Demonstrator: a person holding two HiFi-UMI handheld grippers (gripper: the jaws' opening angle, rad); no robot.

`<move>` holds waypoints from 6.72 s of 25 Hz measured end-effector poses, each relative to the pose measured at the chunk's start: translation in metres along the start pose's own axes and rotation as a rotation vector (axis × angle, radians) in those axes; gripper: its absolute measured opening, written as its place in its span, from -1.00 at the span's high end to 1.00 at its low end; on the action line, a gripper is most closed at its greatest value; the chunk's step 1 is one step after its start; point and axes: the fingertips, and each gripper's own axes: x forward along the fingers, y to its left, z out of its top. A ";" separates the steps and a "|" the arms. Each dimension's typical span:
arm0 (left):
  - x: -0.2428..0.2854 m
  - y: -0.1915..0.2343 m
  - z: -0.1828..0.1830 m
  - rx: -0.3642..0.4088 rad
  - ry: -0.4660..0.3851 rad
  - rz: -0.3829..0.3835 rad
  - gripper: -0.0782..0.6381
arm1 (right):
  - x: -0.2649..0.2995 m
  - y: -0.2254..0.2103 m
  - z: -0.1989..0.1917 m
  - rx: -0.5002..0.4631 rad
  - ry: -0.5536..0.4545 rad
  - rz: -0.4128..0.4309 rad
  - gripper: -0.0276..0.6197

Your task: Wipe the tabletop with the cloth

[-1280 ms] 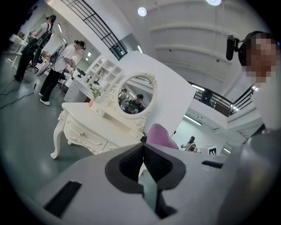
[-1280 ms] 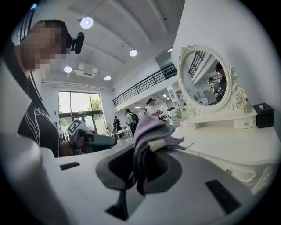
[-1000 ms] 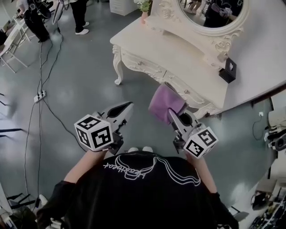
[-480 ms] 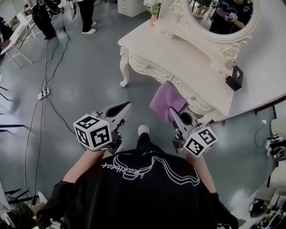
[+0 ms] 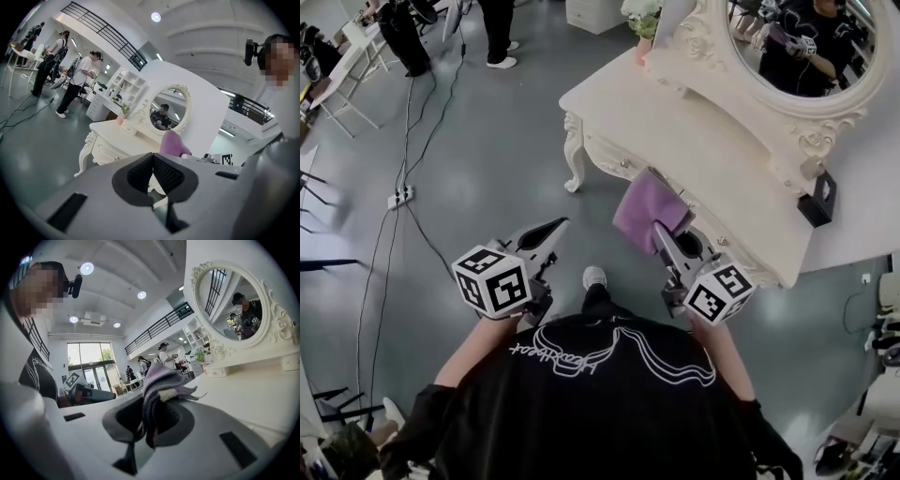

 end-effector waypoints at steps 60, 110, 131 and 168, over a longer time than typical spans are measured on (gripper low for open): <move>0.313 0.363 0.221 -0.141 0.300 -0.149 0.77 | 0.453 -0.337 0.012 -0.079 0.384 -0.420 0.76; 0.355 0.362 0.211 -0.081 0.379 -0.190 0.77 | 0.382 -0.403 -0.024 -0.173 0.564 -0.634 0.76; 0.357 0.300 0.214 0.002 0.386 -0.256 0.77 | 0.307 -0.412 -0.030 -0.112 0.592 -0.693 0.76; 0.402 0.160 0.159 0.008 0.388 -0.261 0.77 | 0.165 -0.444 -0.038 -0.087 0.602 -0.676 0.76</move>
